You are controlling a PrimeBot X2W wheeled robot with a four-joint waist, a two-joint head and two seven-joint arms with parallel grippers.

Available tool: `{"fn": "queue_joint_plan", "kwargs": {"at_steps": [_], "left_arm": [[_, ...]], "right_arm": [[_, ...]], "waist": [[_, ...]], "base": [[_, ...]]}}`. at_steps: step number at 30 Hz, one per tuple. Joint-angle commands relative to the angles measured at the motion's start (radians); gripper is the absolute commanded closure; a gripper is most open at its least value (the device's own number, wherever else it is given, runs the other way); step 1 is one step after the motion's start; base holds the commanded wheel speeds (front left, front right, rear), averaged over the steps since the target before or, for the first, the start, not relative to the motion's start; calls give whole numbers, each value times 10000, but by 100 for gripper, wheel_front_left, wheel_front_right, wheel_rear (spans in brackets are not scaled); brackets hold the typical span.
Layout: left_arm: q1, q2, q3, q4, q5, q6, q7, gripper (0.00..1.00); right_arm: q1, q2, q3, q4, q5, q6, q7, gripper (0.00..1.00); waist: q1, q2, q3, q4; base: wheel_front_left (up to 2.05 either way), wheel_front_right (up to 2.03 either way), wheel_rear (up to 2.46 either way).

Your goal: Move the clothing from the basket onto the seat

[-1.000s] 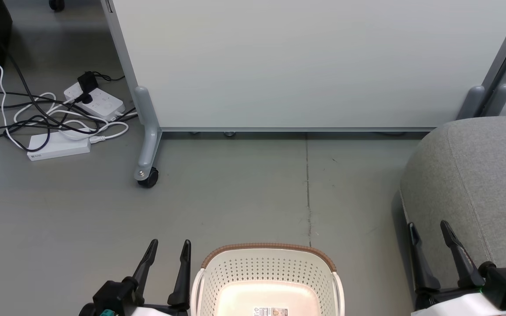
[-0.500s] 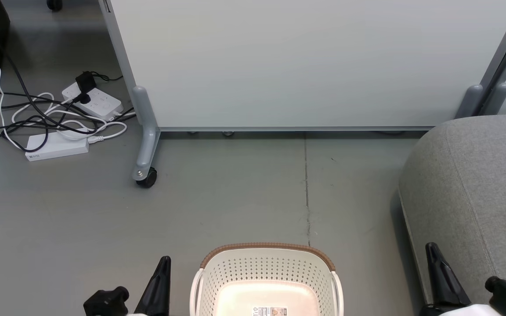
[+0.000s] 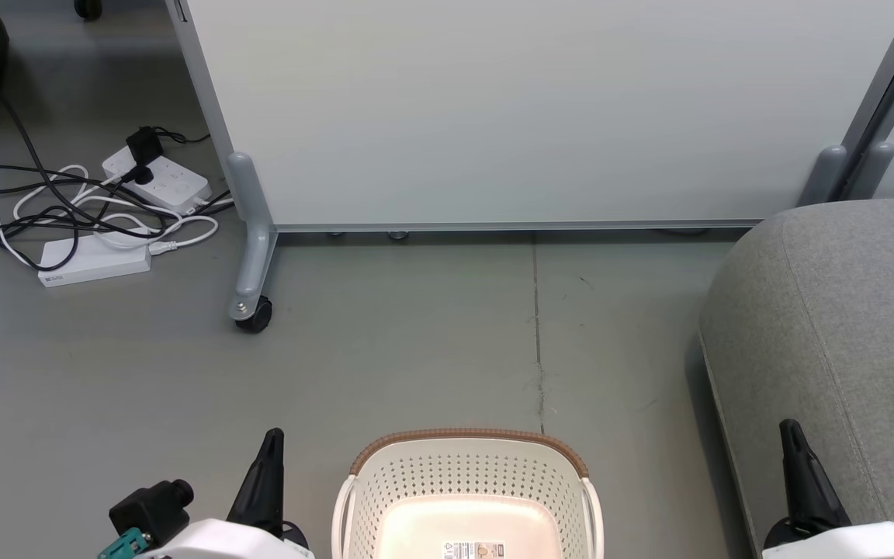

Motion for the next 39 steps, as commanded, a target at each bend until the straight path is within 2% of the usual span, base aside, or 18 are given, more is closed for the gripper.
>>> {"fn": "queue_joint_plan", "kwargs": {"at_steps": [1,39], "left_arm": [[-391,53,115,-79,-434,-111,96,100],[-1533,89,926,316,-5019,-655,1345,100]], "right_arm": [[-298,-134,-108,-138,455,2,112,100],[-755,-353,-891,-99,5365,8,1296,100]], "waist": [[0,0,4,-12],[0,0,87,-270]], "base": [[0,0,0],[0,0,0]]}}
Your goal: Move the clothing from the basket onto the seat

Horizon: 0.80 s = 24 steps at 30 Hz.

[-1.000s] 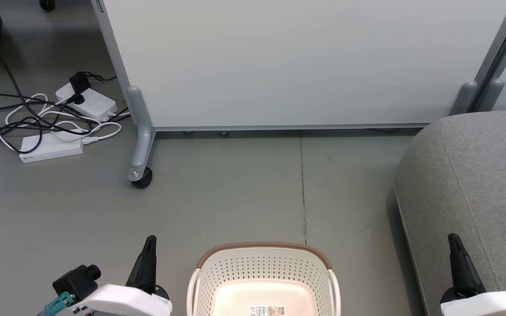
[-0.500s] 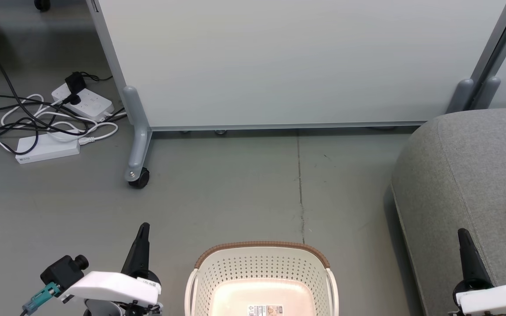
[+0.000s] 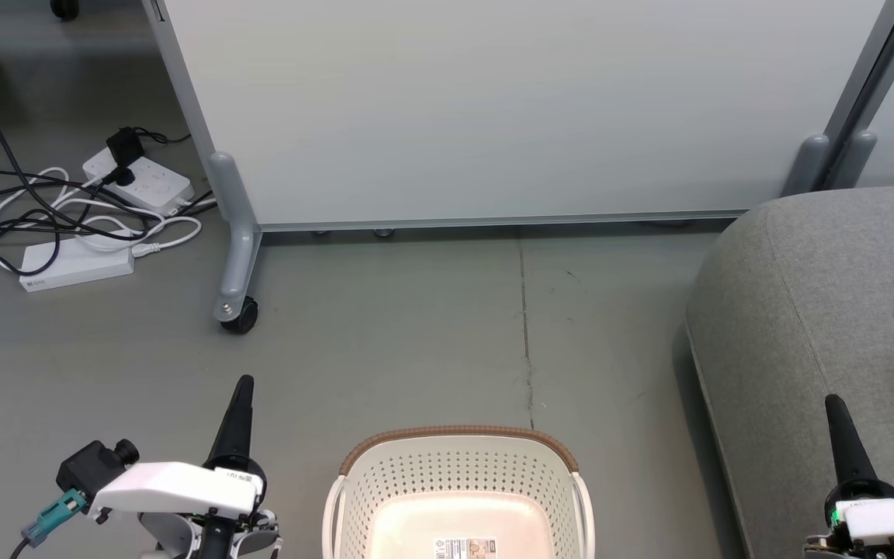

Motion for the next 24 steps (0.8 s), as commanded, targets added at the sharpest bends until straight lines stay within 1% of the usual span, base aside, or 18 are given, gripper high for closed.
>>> {"fn": "queue_joint_plan", "kwargs": {"at_steps": [1,5,8,10,13,24], "left_arm": [[-351,65,100,-48,-240,-91,46,100],[-459,65,201,12,-774,-158,204,100],[-523,64,235,22,-958,-183,258,100],[-603,62,314,62,-1365,-229,373,100],[-704,60,382,91,-1688,-259,470,100],[-946,53,574,183,-2658,-379,752,100]], "right_arm": [[-208,-103,-82,-96,251,19,86,100],[-264,-128,-181,-89,833,20,235,100],[-282,-135,-206,-88,1021,20,273,100],[-304,-152,-280,-81,1464,21,389,100],[-338,-165,-343,-77,1820,21,476,100],[-450,-201,-527,-61,2861,22,748,100]], "waist": [[0,0,3,-8],[0,0,15,-47],[0,0,19,-60],[0,0,30,-92],[0,0,38,-118],[0,0,65,-202]], "base": [[0,0,0],[0,0,0],[0,0,0],[0,0,0],[0,0,0],[0,0,0]]}}
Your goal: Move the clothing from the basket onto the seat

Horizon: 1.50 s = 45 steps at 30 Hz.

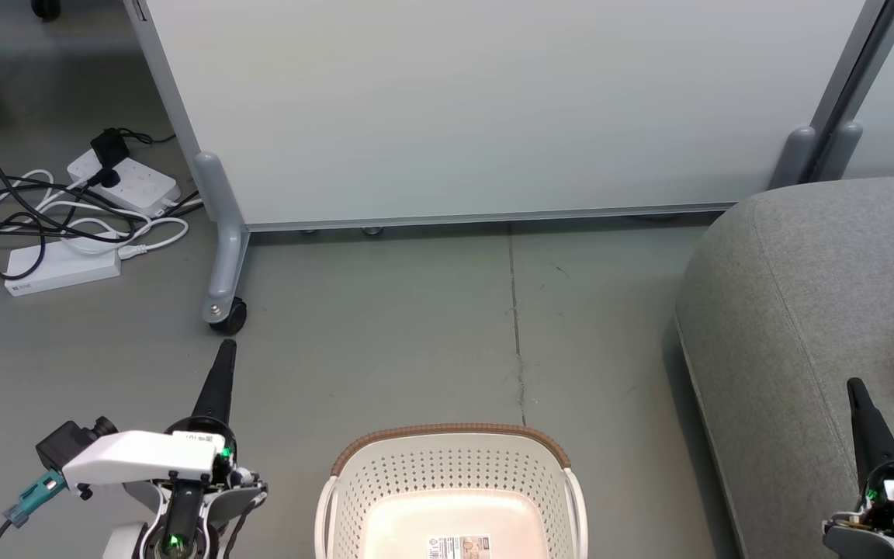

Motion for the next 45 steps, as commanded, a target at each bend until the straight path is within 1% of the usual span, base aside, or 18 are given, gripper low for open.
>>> {"fn": "queue_joint_plan", "kwargs": {"at_steps": [1,3,15,27,45], "left_arm": [[-289,56,77,-22,-223,-84,56,100],[-342,53,133,12,-487,-109,141,100],[-561,44,309,94,-1333,-207,386,100],[-703,37,435,169,-1991,-288,584,100],[-698,19,456,164,-1926,-278,590,100]], "right_arm": [[-166,-109,-61,-58,251,22,83,100],[-191,-116,-113,-53,540,23,164,100],[-289,-136,-294,-37,1454,24,386,100],[-334,-148,-406,-21,2144,25,580,100],[-336,-112,-430,-17,2053,25,598,100]], "waist": [[0,0,4,-10],[0,0,12,-36],[0,0,39,-120],[0,0,62,-191],[0,0,62,-191]], "base": [[0,0,0],[0,0,0],[0,0,0],[0,0,0],[0,0,0]]}}
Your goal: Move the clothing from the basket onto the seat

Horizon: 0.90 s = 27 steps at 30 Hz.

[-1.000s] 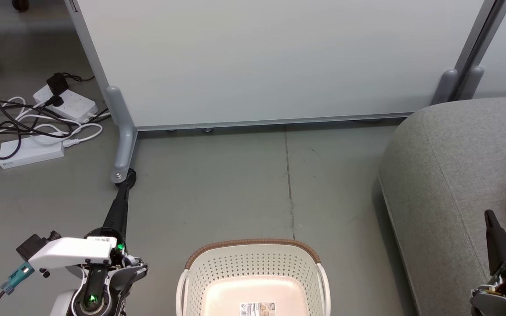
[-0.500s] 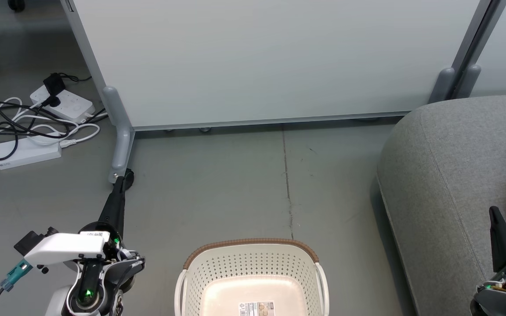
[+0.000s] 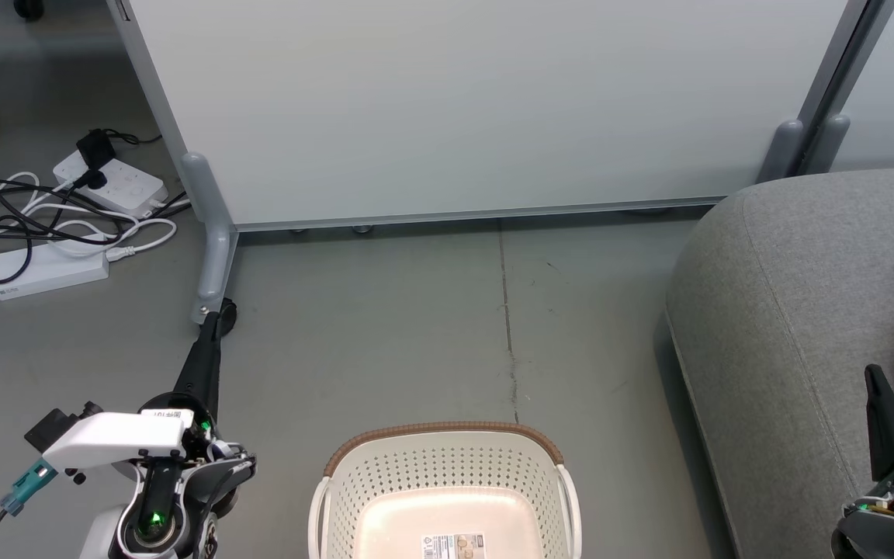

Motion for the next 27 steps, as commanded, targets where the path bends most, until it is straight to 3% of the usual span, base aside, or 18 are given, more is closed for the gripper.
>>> {"fn": "queue_joint_plan", "kwargs": {"at_steps": [1,27], "left_arm": [[-156,33,47,17,-25,-40,22,100],[-156,19,74,16,5,-40,39,100]], "right_arm": [[-90,-31,-22,-15,-8,25,40,100],[-76,2,-62,-10,-56,25,90,100]], "waist": [[0,0,0,0],[0,0,0,0]], "base": [[0,0,0],[0,0,0]]}}
